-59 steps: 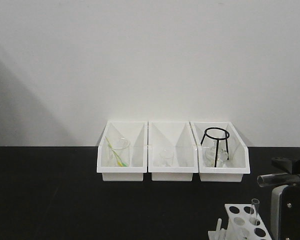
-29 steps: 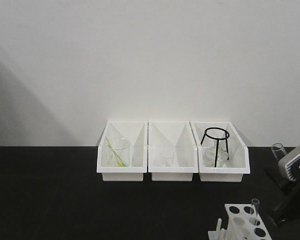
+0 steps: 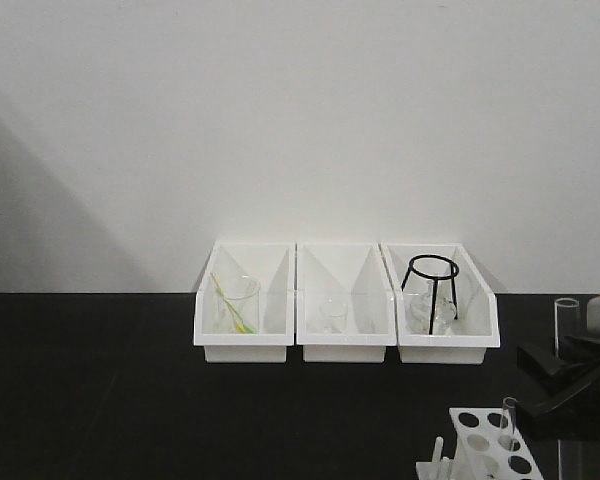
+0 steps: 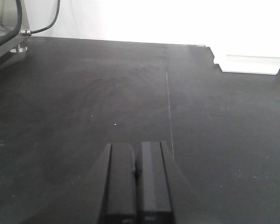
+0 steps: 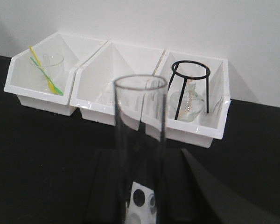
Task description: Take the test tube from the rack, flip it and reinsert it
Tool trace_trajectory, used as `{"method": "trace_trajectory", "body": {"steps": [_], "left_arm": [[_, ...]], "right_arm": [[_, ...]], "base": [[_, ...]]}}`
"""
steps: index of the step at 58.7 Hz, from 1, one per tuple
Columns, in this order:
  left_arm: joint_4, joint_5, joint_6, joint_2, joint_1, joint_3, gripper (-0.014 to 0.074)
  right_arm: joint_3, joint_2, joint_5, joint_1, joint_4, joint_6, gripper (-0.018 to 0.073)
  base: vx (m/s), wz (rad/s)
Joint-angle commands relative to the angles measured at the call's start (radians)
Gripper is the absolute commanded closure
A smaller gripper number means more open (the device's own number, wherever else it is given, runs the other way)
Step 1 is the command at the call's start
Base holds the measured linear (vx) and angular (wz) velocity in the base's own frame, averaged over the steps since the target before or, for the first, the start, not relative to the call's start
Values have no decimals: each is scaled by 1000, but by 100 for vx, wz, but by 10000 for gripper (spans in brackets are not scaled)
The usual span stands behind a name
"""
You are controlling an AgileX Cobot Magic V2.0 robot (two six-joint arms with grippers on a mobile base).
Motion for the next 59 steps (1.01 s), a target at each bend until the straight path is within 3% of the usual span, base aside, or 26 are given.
{"method": "trace_trajectory", "body": {"steps": [1, 8, 15, 20, 24, 40, 59], "left_arm": [[-4, -88, 0, -10, -7, 0, 603], [-4, -88, 0, -10, -7, 0, 603], [-4, -88, 0, -10, -7, 0, 603], [-4, -88, 0, -10, -7, 0, 603], [-4, -88, 0, -10, -7, 0, 603], [-4, -88, 0, -10, -7, 0, 603], [-4, -88, 0, -10, -7, 0, 603]], "right_arm": [[-19, -2, -90, -6, 79, -45, 548], [-19, 32, -168, -6, 264, -199, 548], [-19, 78, -252, -6, 533, -462, 548], [-18, 102, -307, -6, 726, -581, 548], [2, 112, -354, -6, 801, -658, 548], [177, 132, -592, -5, 828, -706, 548], [191, 270, -747, -5, 838, -789, 548]], "base": [[0, 0], [0, 0], [0, 0], [0, 0], [0, 0], [0, 0], [0, 0]]}}
